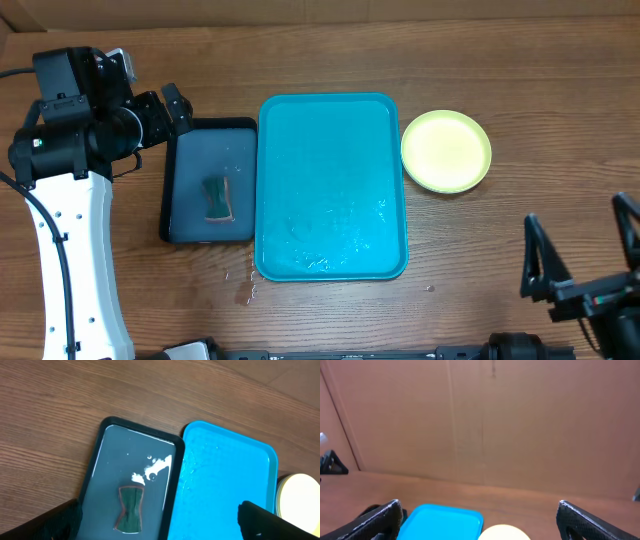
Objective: Clean dirty plates on tray and stack at the side
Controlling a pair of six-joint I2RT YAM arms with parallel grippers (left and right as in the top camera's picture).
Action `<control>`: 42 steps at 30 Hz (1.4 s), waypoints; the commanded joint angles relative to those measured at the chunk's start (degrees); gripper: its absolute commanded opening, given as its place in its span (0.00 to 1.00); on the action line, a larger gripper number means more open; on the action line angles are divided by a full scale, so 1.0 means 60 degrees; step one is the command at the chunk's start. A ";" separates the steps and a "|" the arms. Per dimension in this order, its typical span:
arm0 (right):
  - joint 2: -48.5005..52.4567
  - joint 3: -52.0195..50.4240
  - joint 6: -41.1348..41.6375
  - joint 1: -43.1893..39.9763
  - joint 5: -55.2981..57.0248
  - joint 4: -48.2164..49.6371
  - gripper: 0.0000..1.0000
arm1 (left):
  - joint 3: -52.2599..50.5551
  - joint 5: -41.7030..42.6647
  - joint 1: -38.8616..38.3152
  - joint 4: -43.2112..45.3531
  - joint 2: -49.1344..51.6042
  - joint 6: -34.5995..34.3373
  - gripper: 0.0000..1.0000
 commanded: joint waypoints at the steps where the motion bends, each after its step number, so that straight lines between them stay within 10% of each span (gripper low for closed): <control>1: -0.0674 -0.0852 -0.0033 -0.0011 -0.0011 0.0127 1.00 | 0.0087 0.0117 -0.0007 0.0011 0.0029 -0.0095 1.00; 15: -0.3650 -0.5453 0.0004 -0.0022 -0.0583 0.3381 1.00 | 0.0087 0.0117 -0.0007 0.0011 0.0029 -0.0095 1.00; 30: -0.4062 -0.9730 0.0022 -0.0029 0.0240 1.0881 1.00 | 0.0087 0.0117 -0.0007 0.0011 0.0029 -0.0095 1.00; 42: -0.4062 -1.1216 0.1541 -0.0029 0.1581 1.1315 1.00 | 0.0087 0.0117 -0.0007 0.0011 0.0029 -0.0095 1.00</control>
